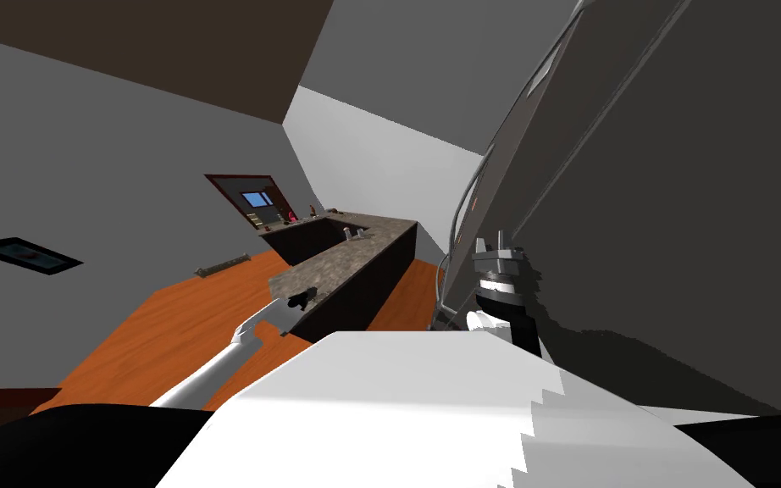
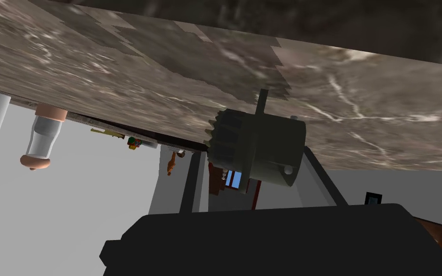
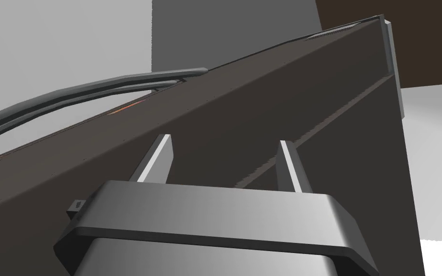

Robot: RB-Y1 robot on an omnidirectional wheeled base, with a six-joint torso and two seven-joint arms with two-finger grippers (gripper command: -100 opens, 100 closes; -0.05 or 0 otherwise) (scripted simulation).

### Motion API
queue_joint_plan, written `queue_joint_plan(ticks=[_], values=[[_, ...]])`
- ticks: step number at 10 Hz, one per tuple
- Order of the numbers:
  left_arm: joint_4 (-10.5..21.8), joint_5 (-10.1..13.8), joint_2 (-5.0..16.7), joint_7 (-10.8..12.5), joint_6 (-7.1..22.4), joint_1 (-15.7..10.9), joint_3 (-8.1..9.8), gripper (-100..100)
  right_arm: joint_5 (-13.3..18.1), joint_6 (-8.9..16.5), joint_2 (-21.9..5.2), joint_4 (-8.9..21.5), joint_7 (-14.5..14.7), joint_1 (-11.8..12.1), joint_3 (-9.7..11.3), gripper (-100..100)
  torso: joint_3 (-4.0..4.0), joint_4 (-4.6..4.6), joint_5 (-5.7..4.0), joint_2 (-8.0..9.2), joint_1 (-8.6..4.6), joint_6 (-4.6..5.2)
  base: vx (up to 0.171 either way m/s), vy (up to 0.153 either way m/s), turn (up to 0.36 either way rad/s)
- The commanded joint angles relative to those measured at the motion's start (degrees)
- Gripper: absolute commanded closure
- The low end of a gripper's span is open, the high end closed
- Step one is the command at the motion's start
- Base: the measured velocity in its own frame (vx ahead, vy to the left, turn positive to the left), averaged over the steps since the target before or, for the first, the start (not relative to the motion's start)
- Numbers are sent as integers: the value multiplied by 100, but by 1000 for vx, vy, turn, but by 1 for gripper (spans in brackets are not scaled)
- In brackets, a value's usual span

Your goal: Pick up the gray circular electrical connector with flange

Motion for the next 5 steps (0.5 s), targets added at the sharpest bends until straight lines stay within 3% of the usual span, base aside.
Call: queue_joint_plan(ticks=[1, 4, 5], values=[[-158, -38, 44, -22, -53, 123, -52, 100, 0, 0, 0, 0, 0, 0, 0, 0, 0, 0, 0, 0, 0, 0, 76, 3, 303], [-760, -187, 192, -80, -207, 527, -206, 100, 0, -1, 0, -1, 0, 4, -1, 0, -39, -16, 0, -69, -3, -14, 218, -12, 433], [-848, -187, 192, -80, -207, 527, -206, 100, 0, -1, 0, -1, 0, 4, -1, 0, -50, -20, -2, -86, -7, -5, 155, 9, 155]])
